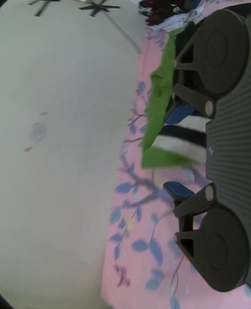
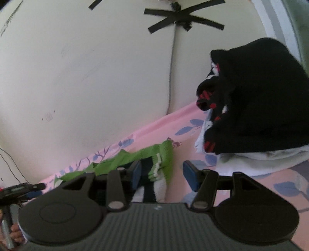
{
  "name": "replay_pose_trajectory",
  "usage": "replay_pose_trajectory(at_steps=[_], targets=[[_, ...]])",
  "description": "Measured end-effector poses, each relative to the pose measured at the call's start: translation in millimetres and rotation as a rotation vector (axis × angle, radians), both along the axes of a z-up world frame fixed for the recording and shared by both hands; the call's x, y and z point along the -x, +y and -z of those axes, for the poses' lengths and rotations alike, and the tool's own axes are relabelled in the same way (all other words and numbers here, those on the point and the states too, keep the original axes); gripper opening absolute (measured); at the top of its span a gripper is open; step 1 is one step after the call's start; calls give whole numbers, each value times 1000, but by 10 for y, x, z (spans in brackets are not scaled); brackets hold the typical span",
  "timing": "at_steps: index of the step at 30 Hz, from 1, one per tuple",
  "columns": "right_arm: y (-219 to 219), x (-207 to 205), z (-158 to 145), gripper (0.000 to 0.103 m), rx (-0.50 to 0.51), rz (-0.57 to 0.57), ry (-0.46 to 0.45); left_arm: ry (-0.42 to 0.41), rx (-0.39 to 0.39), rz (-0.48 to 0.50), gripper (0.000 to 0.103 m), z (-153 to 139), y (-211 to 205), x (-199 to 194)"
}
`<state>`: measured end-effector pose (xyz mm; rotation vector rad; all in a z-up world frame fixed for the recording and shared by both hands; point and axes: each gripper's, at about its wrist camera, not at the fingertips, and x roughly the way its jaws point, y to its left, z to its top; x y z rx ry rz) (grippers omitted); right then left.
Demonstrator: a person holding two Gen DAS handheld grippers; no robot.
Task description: Fold small clothes
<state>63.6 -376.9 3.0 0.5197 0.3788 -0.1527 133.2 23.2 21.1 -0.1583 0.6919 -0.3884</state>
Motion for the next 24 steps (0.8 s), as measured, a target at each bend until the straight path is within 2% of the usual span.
replay_pose_trajectory(at_steps=[2,3,5,6,7,8,11,15,17,19,22,24], targets=[[26,-135,50,52,8,-16,23,19,-25,0,63,143,-124,-67],[38,-37,-27,50,9,-21,32,25,-28,1,60,217,-144,-77],[110,-117,-14,41,25,-50,48,46,-27,42,41,354,-177,-92],[169,-196,11,20,53,-71,76,38,-17,54,37,360,-169,-89],[224,-248,33,11,88,-70,107,16,-23,52,25,339,-156,-76],[272,-287,63,4,131,-53,141,2,-39,43,19,335,-145,-74],[254,-209,104,0,112,-13,151,25,-3,37,19,356,-68,-111],[240,-127,123,0,171,76,189,-18,-62,28,27,322,-165,-42],[225,9,77,0,134,80,156,-39,-82,31,43,300,-190,-4],[281,198,-7,1,125,74,104,-76,-88,39,47,248,-173,76],[442,539,-77,1,164,77,66,-171,-122,57,51,132,-244,241],[505,702,-65,1,166,58,69,-210,-87,116,56,57,-302,353]])
